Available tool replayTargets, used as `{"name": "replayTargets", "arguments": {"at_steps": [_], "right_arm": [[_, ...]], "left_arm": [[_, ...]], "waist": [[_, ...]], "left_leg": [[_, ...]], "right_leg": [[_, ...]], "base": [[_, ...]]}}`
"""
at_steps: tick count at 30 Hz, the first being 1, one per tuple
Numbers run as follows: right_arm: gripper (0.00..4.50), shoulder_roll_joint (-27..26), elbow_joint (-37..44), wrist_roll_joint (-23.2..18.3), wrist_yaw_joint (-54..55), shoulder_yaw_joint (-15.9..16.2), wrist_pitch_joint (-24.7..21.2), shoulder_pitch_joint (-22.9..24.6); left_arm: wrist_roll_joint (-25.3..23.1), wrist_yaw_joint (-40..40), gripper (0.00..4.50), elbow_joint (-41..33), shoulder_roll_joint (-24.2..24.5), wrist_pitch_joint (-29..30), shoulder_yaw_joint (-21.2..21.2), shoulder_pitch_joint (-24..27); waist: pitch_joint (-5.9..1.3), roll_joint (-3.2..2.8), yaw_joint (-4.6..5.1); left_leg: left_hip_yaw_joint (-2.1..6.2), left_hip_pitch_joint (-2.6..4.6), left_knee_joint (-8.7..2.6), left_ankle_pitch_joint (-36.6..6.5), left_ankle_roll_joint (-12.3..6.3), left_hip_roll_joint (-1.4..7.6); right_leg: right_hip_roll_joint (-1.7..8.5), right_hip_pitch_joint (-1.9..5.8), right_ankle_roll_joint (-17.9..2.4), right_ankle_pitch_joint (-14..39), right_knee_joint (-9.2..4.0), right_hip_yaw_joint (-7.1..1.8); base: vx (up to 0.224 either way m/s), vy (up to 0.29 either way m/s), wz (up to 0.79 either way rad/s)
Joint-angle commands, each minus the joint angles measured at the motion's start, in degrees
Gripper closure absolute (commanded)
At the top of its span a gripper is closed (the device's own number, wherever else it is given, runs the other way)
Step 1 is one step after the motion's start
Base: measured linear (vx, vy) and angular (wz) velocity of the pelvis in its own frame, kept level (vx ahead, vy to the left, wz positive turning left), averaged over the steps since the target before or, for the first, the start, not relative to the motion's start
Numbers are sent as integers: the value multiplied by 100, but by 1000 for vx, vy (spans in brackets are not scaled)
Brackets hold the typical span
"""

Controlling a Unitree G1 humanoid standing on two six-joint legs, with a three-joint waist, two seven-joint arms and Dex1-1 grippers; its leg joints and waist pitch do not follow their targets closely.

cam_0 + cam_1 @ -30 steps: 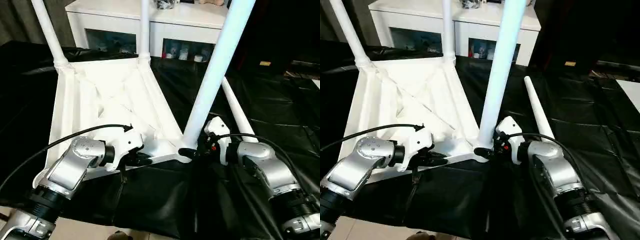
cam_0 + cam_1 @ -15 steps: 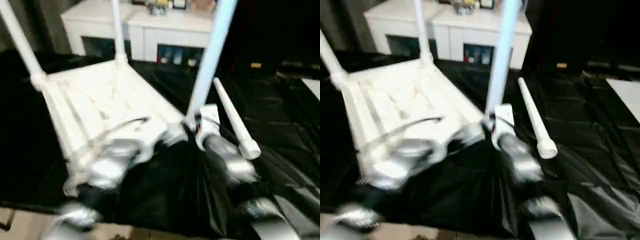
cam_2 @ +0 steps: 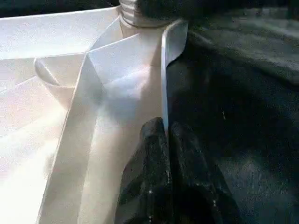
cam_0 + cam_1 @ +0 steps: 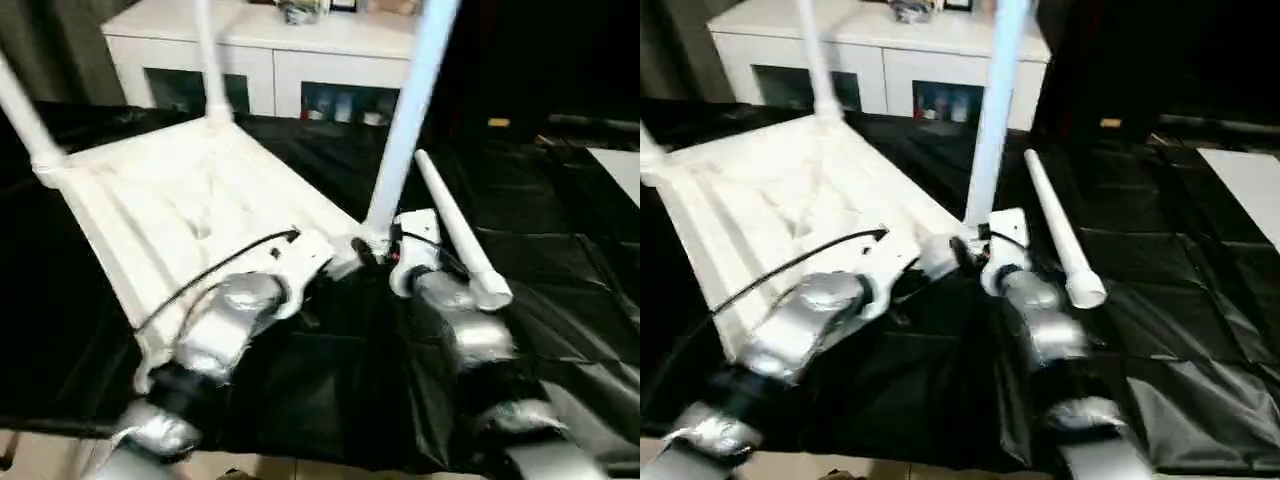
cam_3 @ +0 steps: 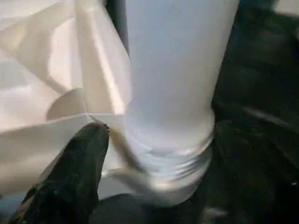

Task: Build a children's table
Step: Rotate leg to tighten

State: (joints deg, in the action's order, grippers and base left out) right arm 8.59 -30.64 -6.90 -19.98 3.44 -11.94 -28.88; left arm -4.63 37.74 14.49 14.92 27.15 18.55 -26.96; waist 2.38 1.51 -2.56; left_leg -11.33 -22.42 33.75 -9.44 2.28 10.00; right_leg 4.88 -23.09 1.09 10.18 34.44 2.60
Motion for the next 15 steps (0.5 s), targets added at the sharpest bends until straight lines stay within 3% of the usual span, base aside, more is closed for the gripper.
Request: {"name": "replayTargets", "arguments": {"at_steps": [1,2,5,8,10,15], "right_arm": [[25,278,498,-151,-617,91,-407,162],[19,346,595,-181,-759,114,-479,206],[9,1293,1359,-157,-2308,721,-479,635],[9,1575,1494,-108,-2681,885,-419,708],[9,1622,1522,-124,-2768,904,-418,714],[9,1593,1562,-263,-3052,889,-335,616]], "left_arm": [[101,393,450,-179,227,-135,66,126],[131,475,450,-210,280,-155,75,152],[578,1703,450,-626,874,-649,214,443],[700,2081,450,-790,1058,-648,256,550],[717,2163,450,-811,1100,-698,272,574],[890,2439,450,-885,1242,-799,263,596]], "waist": [[-316,-8,-33],[-314,-5,-30],[-324,-28,-85],[-337,-43,-93],[-325,-43,-94],[-296,-44,-104]], "left_leg": [[162,140,-457,-1924,-11,301],[165,129,-462,-1877,-26,298],[162,135,-456,-1655,-102,324],[123,161,-426,-1418,-168,317],[125,155,-432,-1421,-192,320],[132,208,-464,-1922,10,334]], "right_leg": [[319,153,-840,1820,-481,-224],[309,169,-874,1735,-466,-222],[299,197,-1059,1166,-404,-219],[280,190,-1331,641,-347,-222],[288,200,-1377,647,-345,-223],[305,162,-1296,1334,-405,-241]], "base": [[0,0,0],[0,0,0],[0,0,0],[17,2,0],[0,0,0],[0,0,0]]}}
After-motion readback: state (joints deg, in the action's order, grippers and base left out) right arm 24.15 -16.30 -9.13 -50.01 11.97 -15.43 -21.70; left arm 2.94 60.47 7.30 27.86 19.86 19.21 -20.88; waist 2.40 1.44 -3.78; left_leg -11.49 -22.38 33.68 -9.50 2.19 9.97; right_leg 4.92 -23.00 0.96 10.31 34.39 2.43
